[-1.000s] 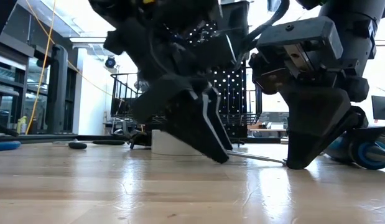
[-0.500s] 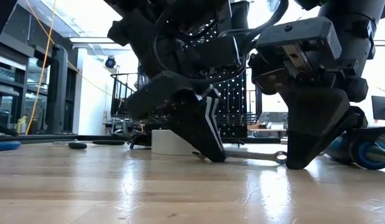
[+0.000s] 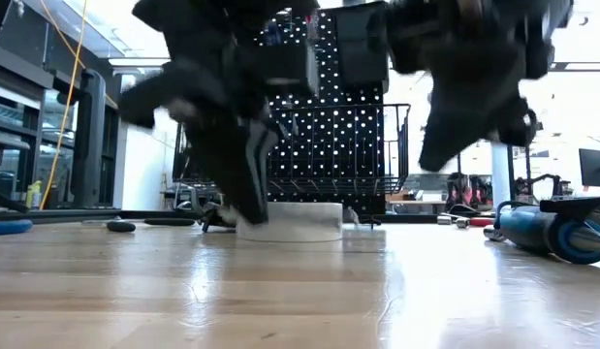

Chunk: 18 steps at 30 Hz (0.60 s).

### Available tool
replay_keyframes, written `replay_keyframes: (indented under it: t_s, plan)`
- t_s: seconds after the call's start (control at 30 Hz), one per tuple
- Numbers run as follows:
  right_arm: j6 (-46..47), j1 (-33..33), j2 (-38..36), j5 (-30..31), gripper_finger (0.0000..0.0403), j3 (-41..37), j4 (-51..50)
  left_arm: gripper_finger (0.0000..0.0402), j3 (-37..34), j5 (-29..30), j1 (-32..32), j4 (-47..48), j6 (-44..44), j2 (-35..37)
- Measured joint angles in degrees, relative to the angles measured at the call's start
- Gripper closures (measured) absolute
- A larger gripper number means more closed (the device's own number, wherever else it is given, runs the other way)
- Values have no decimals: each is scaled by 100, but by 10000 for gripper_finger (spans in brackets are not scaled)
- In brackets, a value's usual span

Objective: Hang tools onto peg board
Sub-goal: Hang the wrench on the peg board

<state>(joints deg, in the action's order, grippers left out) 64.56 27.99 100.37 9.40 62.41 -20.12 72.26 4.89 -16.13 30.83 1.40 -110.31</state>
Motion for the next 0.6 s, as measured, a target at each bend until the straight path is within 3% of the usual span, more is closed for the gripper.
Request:
replay_keyframes:
  t_s: [0.17, 0.3, 0.47, 0.6]
  plan:
    - [-18, 207, -626, 793, 403, 131, -476, 400, -1406, -532, -87, -193, 790, 1434]
    - [283, 418, -1084, 1749, 403, 138, -860, 401, -2705, -617, -314, -501, 1639, 3287]
    - [419, 586, -1478, 2952, 403, 138, -829, 401, -3391, 312, -147, -105, 2258, 5448]
    - [244, 509, -1632, 3306, 402, 138, -630, 401, -3348, 871, 695, 265, 2354, 6503]
